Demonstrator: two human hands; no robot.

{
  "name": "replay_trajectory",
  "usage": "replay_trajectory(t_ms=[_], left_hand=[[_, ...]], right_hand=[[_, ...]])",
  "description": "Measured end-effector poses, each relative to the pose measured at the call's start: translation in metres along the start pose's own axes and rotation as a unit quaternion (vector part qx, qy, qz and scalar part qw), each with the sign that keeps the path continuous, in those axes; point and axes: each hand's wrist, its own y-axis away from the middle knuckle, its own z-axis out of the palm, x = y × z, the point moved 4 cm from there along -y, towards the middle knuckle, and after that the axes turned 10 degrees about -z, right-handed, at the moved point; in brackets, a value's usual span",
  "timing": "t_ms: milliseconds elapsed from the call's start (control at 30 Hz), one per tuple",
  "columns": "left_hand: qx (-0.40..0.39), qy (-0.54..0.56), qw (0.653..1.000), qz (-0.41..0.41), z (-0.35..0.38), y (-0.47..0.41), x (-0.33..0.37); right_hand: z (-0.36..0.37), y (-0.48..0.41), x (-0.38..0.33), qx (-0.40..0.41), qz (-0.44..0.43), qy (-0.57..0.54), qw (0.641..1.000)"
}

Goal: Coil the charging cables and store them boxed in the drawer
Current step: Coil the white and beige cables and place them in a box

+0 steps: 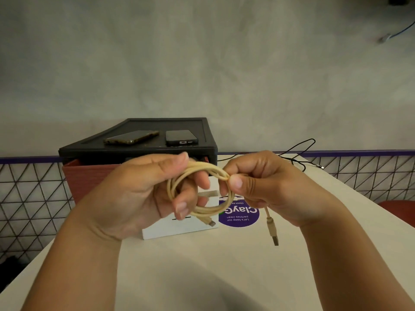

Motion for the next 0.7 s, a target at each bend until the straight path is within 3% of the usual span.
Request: replay_trajectory(t_ms=[100,200,300,533,700], left_hand=[[-0.005,-0.046,0.997,-0.061,0.003,0.000,-0.005],[0.104,-0.095,0.984,-0.107,0.004,-0.008,-0.010],[0.158,-0.100,0.979,-0.086,0.010,-0.014,-0.007],[0.170,-0.102,0.980,0.005,0.015,-0.021,-0.003],[0.226,-0.045,0.972,0.038,0.019,-0.028,-0.004]], right_hand=[[0.000,0.001,-0.001,-0.027,0.018,0.054,0.998],[-0.001,-0.001,0.005,-0.025,0.054,0.147,0.987],[-0.001,-0.001,0.004,-0.005,0.063,0.146,0.987],[-0.009,-0.001,-0.006,0.063,0.036,0.114,0.991],[-0.011,-0.001,-0.006,0.102,0.024,0.089,0.991]])
